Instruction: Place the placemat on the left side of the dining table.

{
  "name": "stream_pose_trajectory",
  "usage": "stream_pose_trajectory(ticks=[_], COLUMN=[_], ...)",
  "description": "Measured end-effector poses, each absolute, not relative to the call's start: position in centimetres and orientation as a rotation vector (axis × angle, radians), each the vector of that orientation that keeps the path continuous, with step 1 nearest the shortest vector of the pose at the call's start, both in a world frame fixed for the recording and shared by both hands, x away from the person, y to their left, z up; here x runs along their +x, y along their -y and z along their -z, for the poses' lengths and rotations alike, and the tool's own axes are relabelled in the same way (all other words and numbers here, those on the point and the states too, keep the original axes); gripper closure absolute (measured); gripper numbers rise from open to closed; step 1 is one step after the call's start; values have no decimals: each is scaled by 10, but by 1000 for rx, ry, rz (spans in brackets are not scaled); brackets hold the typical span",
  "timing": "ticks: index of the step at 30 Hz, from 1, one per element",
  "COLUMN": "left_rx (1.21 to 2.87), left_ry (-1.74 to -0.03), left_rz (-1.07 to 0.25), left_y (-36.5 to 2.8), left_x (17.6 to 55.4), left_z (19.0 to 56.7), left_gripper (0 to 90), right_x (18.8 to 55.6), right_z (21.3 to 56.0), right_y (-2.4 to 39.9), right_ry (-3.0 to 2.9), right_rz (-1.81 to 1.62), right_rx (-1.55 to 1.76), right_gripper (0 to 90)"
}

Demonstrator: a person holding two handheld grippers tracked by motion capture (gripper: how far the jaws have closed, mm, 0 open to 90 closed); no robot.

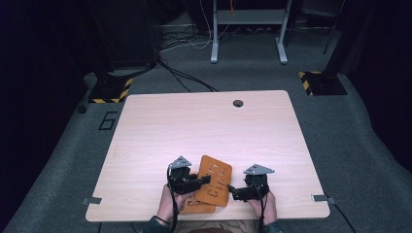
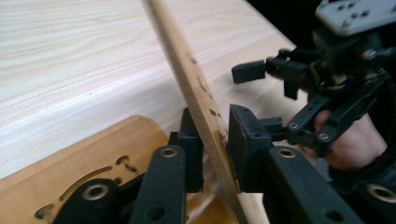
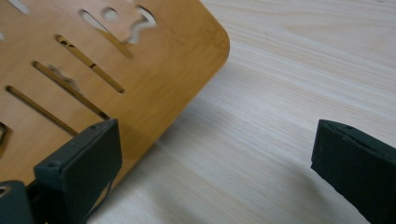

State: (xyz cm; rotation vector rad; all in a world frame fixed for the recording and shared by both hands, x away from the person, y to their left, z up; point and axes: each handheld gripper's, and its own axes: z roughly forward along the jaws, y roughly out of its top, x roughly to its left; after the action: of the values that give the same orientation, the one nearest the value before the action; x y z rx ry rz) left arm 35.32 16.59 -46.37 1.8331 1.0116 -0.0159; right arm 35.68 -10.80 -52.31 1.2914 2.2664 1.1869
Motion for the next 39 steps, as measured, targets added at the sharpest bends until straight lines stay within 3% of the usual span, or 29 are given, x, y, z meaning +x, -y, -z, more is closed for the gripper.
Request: stream_pose_trajectory(ticks=[10, 21, 39], left_rx=[1815, 1811, 1766], left_ry=[-955, -934, -968], left_rz=[22, -6, -101], left_y=[-160, -161, -194], left_x=[350, 350, 357], left_z=[450, 442, 422], left_gripper=[859, 859, 859], right_x=[361, 365, 370], right_z=[523, 525, 530], right_y=[134, 144, 138], right_ry=[-2186, -2143, -2164], right_rz=[-1099, -1021, -909], right_rx=[1334, 1349, 1377], right_gripper=[0, 0, 0])
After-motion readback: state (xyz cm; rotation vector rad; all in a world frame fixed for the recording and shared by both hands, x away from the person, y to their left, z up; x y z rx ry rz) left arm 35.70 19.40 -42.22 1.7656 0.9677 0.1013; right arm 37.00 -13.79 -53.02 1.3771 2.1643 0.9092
